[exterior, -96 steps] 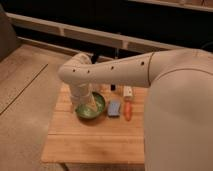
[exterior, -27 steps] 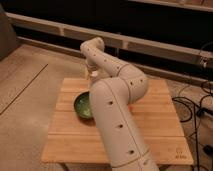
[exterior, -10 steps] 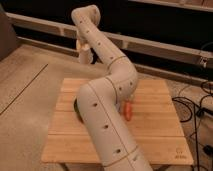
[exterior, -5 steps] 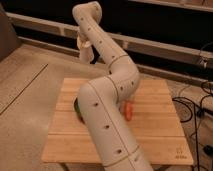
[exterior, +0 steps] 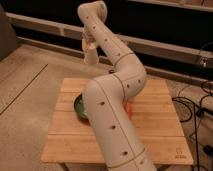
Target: Place the ceramic cup over the eraser
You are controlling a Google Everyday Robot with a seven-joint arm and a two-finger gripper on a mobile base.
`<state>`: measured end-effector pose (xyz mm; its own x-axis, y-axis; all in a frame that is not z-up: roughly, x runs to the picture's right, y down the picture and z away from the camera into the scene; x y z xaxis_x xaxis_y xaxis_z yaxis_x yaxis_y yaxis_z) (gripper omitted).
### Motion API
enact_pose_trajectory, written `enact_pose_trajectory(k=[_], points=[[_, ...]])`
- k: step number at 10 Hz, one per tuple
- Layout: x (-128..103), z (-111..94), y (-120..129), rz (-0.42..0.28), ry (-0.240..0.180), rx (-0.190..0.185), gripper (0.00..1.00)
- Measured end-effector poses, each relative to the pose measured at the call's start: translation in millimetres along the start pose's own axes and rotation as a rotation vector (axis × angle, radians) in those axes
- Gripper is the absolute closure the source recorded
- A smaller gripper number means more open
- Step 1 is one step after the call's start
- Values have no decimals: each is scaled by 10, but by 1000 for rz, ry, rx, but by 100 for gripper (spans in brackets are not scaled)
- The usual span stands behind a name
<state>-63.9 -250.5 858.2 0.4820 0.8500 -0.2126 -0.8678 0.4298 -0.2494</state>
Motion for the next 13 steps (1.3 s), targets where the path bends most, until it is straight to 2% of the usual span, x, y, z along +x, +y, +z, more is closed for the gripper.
enact_pose_trajectory(k=[2,4,8,12,13], points=[[124,-140,-143,29,16,28,100],[306,-303,-277,84,11,56,100],[688,-455,-287,162,8,61,100],[699,-458,-239,161,9,62,100],[696,-426,-268,160,19,76,100]])
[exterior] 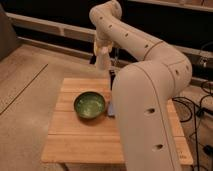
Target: Place the ceramic cup over the eraser
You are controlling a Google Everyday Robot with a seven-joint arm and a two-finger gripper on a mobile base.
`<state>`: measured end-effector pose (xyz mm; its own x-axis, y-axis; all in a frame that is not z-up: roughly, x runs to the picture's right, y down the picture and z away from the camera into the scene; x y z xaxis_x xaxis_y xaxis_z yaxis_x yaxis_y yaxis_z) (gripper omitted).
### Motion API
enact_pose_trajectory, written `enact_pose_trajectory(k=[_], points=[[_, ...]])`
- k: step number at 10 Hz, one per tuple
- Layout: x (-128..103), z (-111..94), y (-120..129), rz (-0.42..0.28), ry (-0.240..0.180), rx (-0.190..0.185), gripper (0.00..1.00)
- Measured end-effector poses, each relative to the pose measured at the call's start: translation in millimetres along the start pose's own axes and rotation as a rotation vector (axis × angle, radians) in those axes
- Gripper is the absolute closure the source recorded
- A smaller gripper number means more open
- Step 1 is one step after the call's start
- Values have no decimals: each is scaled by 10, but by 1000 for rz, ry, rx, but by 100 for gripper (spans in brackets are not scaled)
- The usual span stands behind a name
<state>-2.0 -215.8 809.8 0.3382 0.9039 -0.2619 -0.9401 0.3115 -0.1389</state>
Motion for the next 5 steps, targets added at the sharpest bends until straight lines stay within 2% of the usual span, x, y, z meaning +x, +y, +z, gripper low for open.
enact_pose_trajectory(k=[5], points=[[115,112,-219,61,49,50,100]])
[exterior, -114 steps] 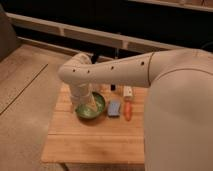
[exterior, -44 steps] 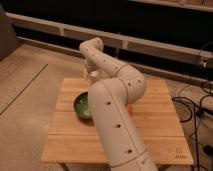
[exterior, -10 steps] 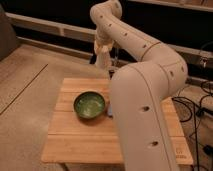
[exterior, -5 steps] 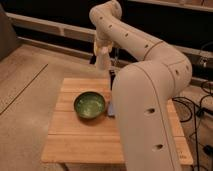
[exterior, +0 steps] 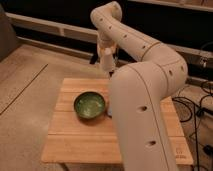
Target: Place the ceramic cup over the eraser
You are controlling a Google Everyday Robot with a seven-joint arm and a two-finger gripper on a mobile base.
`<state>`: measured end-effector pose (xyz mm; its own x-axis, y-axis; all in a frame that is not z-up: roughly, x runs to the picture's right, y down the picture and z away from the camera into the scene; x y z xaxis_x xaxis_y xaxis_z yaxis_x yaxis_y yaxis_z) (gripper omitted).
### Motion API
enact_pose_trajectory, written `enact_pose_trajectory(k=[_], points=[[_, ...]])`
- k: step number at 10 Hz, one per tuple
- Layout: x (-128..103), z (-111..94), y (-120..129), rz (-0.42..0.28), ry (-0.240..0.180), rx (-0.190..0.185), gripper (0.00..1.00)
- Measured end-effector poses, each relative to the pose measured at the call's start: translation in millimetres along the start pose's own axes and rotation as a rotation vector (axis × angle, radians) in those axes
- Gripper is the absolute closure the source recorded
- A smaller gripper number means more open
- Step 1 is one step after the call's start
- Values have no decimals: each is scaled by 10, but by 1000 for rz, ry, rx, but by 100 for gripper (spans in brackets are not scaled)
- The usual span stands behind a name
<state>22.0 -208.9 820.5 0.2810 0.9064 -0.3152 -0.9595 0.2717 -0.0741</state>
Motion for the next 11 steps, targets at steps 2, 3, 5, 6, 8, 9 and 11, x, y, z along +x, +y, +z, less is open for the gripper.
enact_pose_trajectory(k=[2,3,5,6,8,9,11], points=[[60,17,-38,33,14,6,100],[103,32,-68,52,21,6,100],[178,75,-120,82,32,0,100],[213,118,-134,91,39,-1,100],[232,205,-165,86,44,17,100],[224,266,-160,81,44,22,100],[226,353,-162,80,48,24,100]])
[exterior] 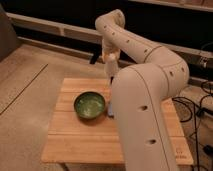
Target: Place the ceramic cup over the eraser
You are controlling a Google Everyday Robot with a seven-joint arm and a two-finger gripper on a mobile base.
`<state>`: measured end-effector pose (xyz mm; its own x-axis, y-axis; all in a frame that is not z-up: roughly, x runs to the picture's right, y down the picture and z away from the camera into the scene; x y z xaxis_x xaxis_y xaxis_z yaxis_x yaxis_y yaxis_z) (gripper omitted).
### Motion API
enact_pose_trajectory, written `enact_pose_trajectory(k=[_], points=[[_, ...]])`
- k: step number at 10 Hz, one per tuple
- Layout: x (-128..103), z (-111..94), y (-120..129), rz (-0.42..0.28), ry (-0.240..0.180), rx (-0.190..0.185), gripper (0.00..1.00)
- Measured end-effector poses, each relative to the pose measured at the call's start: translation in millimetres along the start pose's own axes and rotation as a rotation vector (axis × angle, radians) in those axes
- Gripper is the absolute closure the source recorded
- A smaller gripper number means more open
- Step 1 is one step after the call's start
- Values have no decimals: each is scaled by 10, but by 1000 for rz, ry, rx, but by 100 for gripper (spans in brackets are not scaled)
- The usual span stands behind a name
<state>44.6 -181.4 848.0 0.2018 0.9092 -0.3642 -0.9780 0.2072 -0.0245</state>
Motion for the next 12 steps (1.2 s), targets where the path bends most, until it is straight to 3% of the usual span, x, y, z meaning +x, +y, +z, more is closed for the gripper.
enact_pose_trajectory(k=[4,12], points=[[40,189,-45,29,11,-8,100],[121,623,5,80,19,-70,100]])
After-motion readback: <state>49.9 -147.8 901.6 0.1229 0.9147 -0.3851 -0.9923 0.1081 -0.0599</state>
